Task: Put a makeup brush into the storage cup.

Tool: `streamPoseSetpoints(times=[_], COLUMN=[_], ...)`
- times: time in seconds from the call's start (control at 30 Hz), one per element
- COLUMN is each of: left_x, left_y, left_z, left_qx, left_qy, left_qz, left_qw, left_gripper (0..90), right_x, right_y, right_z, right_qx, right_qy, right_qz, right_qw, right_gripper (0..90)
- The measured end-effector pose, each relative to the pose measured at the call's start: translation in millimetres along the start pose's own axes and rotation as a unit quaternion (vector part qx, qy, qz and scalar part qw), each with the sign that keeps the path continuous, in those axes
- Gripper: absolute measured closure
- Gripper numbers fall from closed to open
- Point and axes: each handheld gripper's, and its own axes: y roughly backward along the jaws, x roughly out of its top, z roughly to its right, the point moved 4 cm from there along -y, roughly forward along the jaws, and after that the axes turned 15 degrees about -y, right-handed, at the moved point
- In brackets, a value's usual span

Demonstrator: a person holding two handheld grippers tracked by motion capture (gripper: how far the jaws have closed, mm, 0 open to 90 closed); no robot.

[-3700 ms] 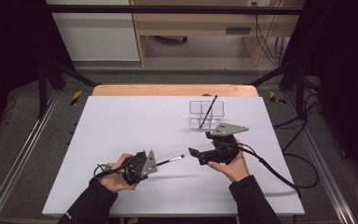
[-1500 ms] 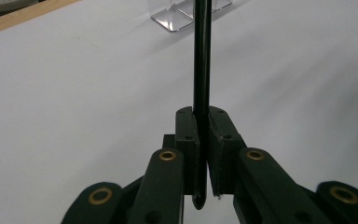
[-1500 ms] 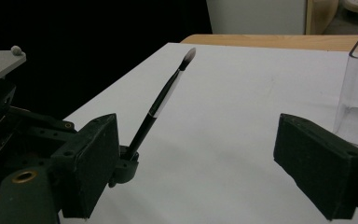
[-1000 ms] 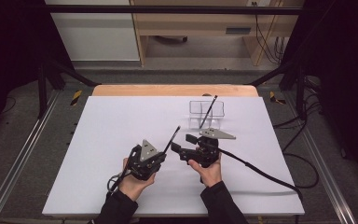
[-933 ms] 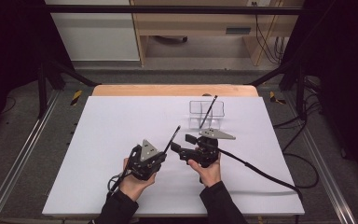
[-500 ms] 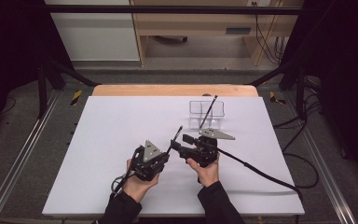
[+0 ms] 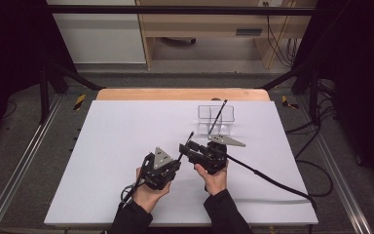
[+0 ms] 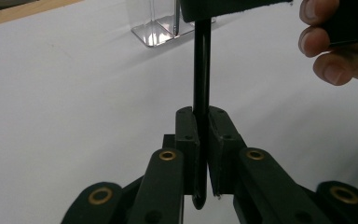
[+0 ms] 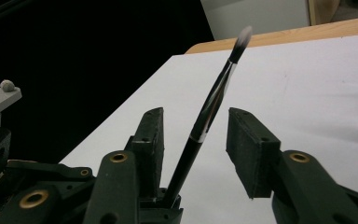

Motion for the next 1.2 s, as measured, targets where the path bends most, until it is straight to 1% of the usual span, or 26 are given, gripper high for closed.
streamPoseSetpoints(times=[0.13, 0.23, 0.33, 0.57, 0.7, 0.93, 0.97, 1.0, 1.03, 1.1, 1.2], left_x=[0.4, 0.7, 0.8, 0.5, 0.2, 0.2, -0.8, -0.1, 0.3, 0.0, 0.1], left_y=[-0.8, -0.9, -0.6, 0.5, -0.1, -0.5, 1.4, 0.0, -1.0, -1.1, -1.2], left_z=[1.4, 2.9, 3.0, 3.0, 3.3, 4.0, 0.9, 3.3, 3.3, 2.9, 3.2], left_qx=[-0.002, -0.003, -0.001, 0.000, -0.001, -0.006, 0.017, -0.001, -0.004, -0.003, -0.009], left_qy=[0.005, 0.003, 0.005, 0.007, 0.010, 0.013, 0.006, 0.012, 0.010, 0.009, 0.005], left_qz=[0.002, 0.003, 0.005, 0.007, 0.007, 0.009, -0.002, 0.005, 0.010, 0.009, 0.011], left_qw=[1.0000, 1.0000, 1.0000, 1.0000, 0.9999, 0.9999, 0.9998, 0.9999, 0.9999, 0.9999, 0.9999], left_gripper=[83.1, 83.1, 83.1, 83.1, 83.0, 82.9, 82.9, 82.9, 82.8, 82.6, 81.8], right_x=[0.1, 0.3, 0.3, 0.8, 0.7, 0.8, 0.8, 0.7, 0.7, 0.5, 0.5], right_y=[-0.2, -0.4, -0.1, -0.1, -0.4, 0.2, 0.4, 0.6, 0.9, 1.3, 1.7], right_z=[-0.4, -1.1, -0.9, -1.9, -2.0, -3.0, -3.2, -3.4, -3.5, -3.9, -4.4], right_qx=[0.002, 0.006, 0.006, 0.013, 0.017, 0.024, 0.025, 0.026, 0.028, 0.031, 0.037], right_qy=[-0.005, -0.012, -0.011, -0.020, -0.020, -0.018, -0.018, -0.018, -0.016, -0.014, -0.012], right_qz=[0.001, 0.001, 0.001, 0.004, 0.005, 0.003, 0.002, 0.001, 0.000, -0.003, -0.006], right_qw=[1.0000, 0.9999, 0.9999, 0.9997, 0.9996, 0.9995, 0.9995, 0.9995, 0.9995, 0.9994, 0.9992], right_gripper=[63.3, 67.2, 70.8, 78.5, 80.7, 81.9, 82.1, 82.3, 82.6, 83.1, 83.8])
